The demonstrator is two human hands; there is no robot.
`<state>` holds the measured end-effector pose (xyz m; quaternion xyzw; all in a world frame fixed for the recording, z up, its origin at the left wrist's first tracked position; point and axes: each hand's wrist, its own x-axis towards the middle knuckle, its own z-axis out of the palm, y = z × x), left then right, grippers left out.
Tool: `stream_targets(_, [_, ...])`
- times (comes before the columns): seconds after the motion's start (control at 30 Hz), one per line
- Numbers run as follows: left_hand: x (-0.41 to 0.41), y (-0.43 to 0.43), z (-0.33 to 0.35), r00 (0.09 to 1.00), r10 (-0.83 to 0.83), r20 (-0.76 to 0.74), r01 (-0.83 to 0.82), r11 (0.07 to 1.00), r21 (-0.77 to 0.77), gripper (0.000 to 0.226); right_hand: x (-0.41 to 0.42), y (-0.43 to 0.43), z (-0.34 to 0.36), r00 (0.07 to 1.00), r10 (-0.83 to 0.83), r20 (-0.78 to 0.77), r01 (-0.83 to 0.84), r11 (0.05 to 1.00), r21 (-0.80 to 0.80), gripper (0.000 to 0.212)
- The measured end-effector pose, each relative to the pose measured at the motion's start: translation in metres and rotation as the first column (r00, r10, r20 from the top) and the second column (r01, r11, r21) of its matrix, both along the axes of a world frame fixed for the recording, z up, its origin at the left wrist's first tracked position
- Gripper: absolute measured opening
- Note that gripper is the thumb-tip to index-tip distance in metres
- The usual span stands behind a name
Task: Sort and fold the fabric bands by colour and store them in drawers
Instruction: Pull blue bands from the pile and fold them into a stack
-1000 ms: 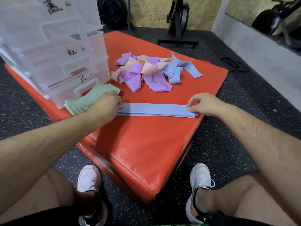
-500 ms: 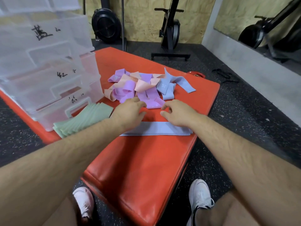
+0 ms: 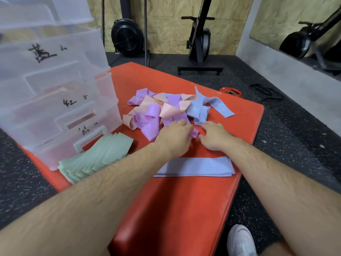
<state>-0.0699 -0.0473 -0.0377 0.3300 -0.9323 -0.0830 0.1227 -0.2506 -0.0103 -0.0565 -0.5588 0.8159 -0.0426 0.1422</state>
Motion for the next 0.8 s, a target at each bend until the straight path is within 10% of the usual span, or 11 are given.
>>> stream_targets(0.4, [0.006, -0.007, 0.014, 0.966, 0.026, -0.256, -0.014, 0.999, 0.048, 0.043, 0.008, 0.035, 0.062, 0.996, 0.085, -0.026, -0.086, 0.836, -0.543, 0.057])
stream_targets(0.8, [0.007, 0.025, 0.068, 0.616, 0.107, -0.780, 0.209, 0.933, 0.293, 0.055, 0.032, 0.057, 0.115, 0.965, 0.259, -0.030, -0.177, 0.567, -0.805, 0.052])
